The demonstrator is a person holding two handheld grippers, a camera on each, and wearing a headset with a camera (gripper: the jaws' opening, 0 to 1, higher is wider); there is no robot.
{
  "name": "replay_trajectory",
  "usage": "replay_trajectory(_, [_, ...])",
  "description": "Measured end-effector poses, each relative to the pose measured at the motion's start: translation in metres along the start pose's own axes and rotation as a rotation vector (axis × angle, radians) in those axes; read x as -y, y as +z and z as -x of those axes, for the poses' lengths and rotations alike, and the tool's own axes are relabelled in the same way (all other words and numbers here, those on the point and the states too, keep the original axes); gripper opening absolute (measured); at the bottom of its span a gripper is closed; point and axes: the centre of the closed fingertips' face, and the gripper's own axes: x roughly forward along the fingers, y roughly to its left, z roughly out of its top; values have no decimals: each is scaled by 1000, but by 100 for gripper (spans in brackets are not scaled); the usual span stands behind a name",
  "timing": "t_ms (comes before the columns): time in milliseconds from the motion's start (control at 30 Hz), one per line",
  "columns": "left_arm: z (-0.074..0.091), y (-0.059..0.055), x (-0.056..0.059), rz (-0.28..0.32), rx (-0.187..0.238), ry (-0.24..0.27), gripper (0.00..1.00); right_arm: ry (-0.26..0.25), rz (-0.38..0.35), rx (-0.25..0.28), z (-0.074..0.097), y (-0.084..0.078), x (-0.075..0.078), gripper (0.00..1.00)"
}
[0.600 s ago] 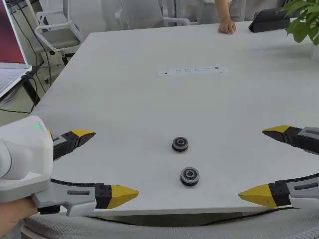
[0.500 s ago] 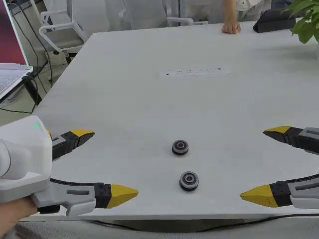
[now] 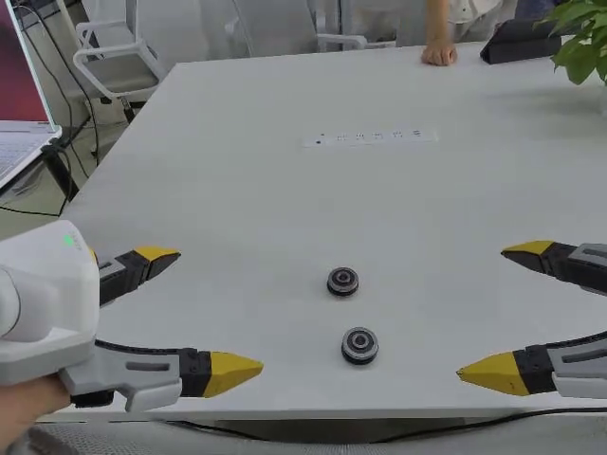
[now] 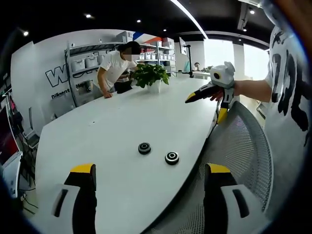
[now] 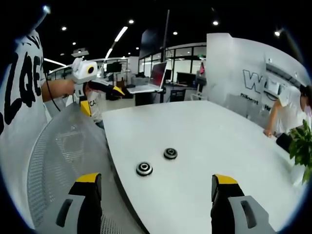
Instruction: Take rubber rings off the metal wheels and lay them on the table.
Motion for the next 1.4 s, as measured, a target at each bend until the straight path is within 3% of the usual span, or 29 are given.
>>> replay_trajectory(567, [6, -6, 2, -4, -12, -5, 90, 2, -1, -9, 1, -3, -6, 93])
replay_trajectory(1400, [9, -4, 2, -15, -13, -10, 90, 7, 14, -9, 1, 3, -5, 93])
